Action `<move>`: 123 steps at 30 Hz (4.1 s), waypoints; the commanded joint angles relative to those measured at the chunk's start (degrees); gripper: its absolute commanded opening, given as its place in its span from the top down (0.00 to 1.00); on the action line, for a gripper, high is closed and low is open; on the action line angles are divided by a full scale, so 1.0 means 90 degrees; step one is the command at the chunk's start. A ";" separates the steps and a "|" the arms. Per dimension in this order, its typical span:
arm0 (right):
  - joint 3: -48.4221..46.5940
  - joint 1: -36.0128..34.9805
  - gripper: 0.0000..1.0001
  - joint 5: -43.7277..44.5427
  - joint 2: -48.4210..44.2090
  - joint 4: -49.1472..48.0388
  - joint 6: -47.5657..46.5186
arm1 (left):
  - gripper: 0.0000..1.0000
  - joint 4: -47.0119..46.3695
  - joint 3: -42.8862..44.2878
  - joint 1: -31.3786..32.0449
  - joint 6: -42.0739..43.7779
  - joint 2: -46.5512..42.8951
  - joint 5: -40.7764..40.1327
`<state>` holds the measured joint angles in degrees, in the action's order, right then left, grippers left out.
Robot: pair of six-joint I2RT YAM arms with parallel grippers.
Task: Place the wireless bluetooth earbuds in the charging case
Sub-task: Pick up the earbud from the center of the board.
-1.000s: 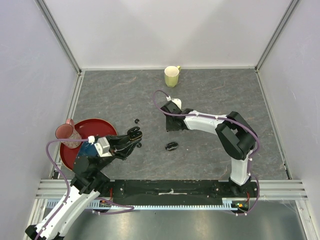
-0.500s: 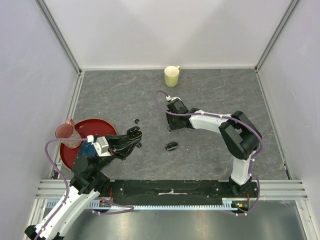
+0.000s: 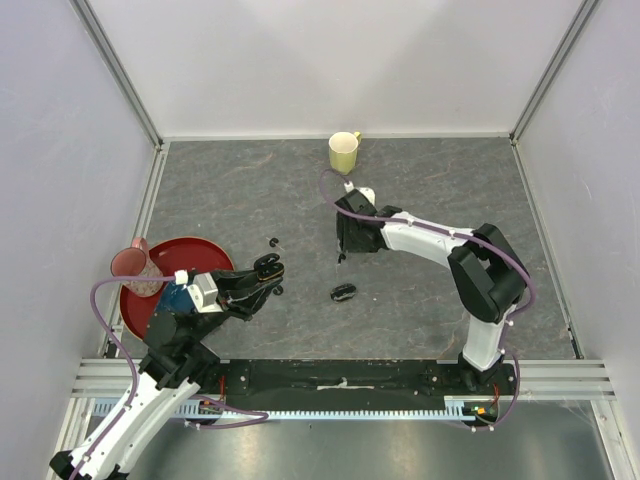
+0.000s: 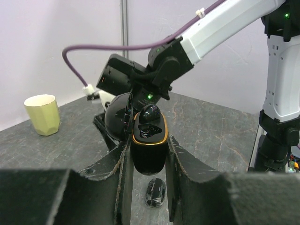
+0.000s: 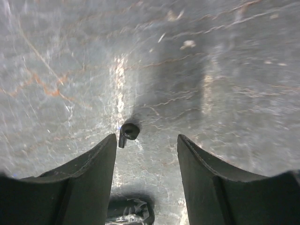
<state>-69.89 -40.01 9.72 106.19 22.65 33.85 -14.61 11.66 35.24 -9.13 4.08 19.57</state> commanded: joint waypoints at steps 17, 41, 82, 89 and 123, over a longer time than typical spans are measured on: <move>-0.0642 0.0207 0.12 0.0190 -0.0306 0.0754 0.2692 | 0.98 -0.0271 0.0120 0.0020 0.0184 -0.0062 -0.0085; -0.1766 -0.0340 0.43 0.0874 0.0955 0.1877 0.2988 | 0.98 -0.0086 0.0052 0.0020 0.0379 -0.0140 -0.0153; -0.1932 -0.0418 0.57 0.0962 0.1424 0.1965 0.2734 | 0.98 -0.0066 -0.0016 0.0020 0.0330 -0.0150 -0.0183; -0.1932 -0.0447 0.57 0.0981 0.1424 0.1965 0.2724 | 0.98 -0.0066 -0.0016 0.0020 0.0321 -0.0140 -0.0192; -0.1922 -0.0496 0.61 0.1049 0.1658 0.1956 0.2363 | 0.98 -0.0085 -0.0036 0.0020 0.0262 -0.0082 -0.0183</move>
<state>-85.80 -44.14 18.24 118.30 39.97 55.70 -14.57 11.55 35.24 -7.55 3.01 18.46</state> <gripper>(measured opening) 0.393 0.346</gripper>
